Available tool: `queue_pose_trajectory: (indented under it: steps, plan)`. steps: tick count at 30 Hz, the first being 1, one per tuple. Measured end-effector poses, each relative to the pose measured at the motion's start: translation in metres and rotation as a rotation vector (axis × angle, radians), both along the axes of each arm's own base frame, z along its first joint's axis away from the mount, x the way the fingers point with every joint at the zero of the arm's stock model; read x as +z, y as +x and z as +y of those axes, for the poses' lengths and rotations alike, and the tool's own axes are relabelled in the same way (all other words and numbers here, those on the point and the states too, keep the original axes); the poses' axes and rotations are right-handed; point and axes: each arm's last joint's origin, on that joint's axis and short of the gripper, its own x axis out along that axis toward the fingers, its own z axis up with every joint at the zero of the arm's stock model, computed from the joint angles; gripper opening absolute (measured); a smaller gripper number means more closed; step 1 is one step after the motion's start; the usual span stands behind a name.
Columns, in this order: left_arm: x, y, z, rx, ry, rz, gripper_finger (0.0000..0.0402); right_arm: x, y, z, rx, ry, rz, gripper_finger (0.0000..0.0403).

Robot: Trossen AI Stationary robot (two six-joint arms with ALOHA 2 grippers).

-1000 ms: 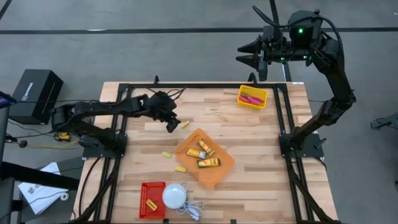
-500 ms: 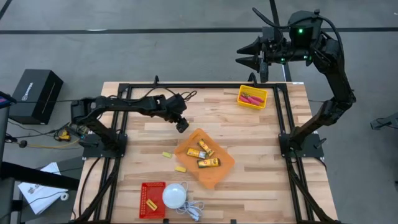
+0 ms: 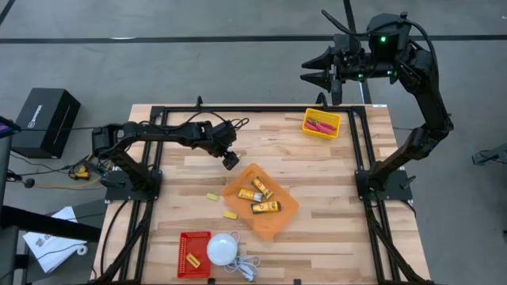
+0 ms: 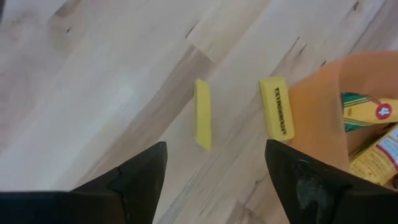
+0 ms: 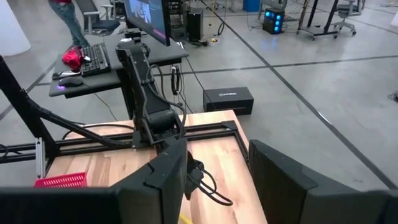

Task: Pick & Place School Supplies
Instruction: Put the yellow eraser into the red bin

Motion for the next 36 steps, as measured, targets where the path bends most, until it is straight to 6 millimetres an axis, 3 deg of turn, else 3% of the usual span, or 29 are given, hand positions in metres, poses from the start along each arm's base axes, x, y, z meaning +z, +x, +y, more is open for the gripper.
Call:
queue_pose_trajectory:
  steps: [9, 18, 30, 36]
  plan:
    - [-0.001, -0.001, 0.003, 0.018, -0.004, 0.003, 0.0270, 0.003, 0.001, 0.000, -0.004, 0.000, -0.032, 0.0163]
    - [-0.026, 0.007, 0.001, -0.017, -0.055, 0.075, 0.0264, 0.005, 0.001, -0.001, -0.007, 0.002, -0.047, 0.0163]
    - [-0.036, 0.041, 0.012, -0.082, -0.029, 0.083, 0.0263, 0.004, 0.001, -0.001, -0.009, 0.011, -0.047, 0.0163]
    - [-0.048, 0.046, 0.014, -0.104, -0.038, 0.130, 0.0262, 0.004, 0.001, -0.001, -0.009, 0.012, -0.047, 0.0163]
